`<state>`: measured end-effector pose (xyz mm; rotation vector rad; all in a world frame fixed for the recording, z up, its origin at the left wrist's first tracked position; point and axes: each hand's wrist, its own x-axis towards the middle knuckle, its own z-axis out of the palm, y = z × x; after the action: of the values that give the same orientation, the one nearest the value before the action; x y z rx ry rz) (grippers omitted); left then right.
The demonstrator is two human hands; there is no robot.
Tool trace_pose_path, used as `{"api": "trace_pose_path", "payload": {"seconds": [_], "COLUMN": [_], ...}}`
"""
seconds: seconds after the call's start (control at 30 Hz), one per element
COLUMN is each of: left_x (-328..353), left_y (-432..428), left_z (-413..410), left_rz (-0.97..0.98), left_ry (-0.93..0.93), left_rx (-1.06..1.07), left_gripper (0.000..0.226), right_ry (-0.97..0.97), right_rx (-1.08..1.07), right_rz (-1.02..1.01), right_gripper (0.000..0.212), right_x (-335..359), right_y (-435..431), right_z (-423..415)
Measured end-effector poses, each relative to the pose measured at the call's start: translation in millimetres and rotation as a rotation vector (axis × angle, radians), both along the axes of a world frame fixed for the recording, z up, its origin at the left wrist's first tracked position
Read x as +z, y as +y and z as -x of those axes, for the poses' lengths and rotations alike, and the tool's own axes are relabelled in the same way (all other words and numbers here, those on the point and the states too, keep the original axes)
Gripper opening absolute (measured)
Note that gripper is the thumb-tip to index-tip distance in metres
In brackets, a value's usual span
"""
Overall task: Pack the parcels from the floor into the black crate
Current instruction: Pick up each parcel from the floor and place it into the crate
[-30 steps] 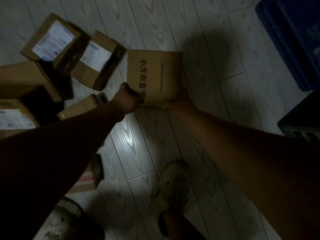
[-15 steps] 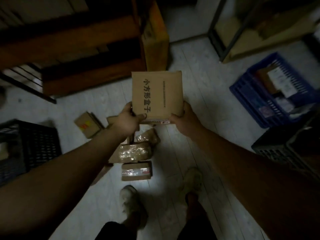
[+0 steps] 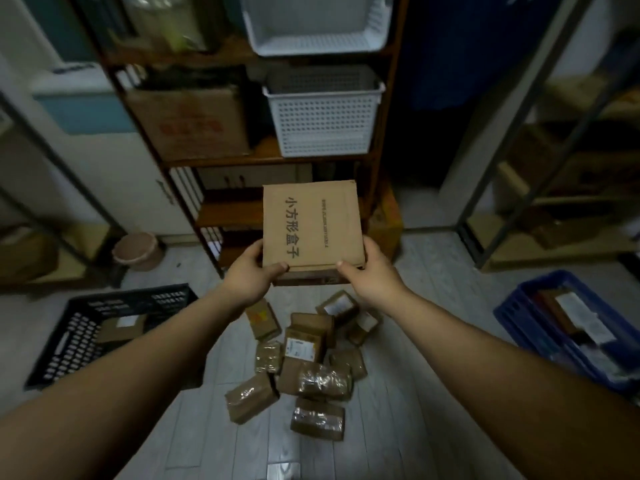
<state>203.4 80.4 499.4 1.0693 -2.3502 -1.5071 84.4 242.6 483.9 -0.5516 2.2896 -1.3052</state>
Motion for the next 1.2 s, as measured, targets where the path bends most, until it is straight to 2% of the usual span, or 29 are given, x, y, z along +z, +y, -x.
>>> {"api": "trace_pose_path", "payload": {"seconds": [0.2,0.4,0.7,0.77,0.87,0.93,1.03,1.13,1.2], "left_x": [51,75,86,82,75,72,62,46,33], "left_y": [-50,-140,-276,-302,-343,-376,-431,-476,-500], "left_z": [-79,-181,-311,-321,-322,-319,-316,-317,-318], "left_rz": [0.040,0.024,-0.019,-0.033,-0.043,-0.032,-0.067,-0.088,-0.173], "left_ry": [0.030,0.029,0.006,0.012,0.035,0.029,0.003,-0.059,-0.081], "left_rx": [0.138,0.268,0.308,0.322,0.359,0.376,0.373,0.433,0.482], "left_gripper": [0.057,0.052,0.038,0.035,0.033,0.032,0.038,0.052,0.065], "right_ry": [0.068,0.079,0.077,0.106,0.152,0.174,0.013,-0.115,-0.138], "right_rx": [0.130,0.251,0.310,0.301,0.361,0.408,0.393,0.351,0.342], "right_rz": [-0.012,0.021,0.015,0.010,0.019,0.004,0.017,0.040,0.032], "right_gripper": [0.060,0.062,0.041,0.048,0.070,0.054,0.022,0.013,0.014], "right_x": [43,62,63,65,64,55,35,15,5], "right_y": [-70,-178,-323,-349,-390,-422,-476,-530,-560], "right_z": [-53,-137,-256,-264,-265,-262,-256,-255,-259]}}
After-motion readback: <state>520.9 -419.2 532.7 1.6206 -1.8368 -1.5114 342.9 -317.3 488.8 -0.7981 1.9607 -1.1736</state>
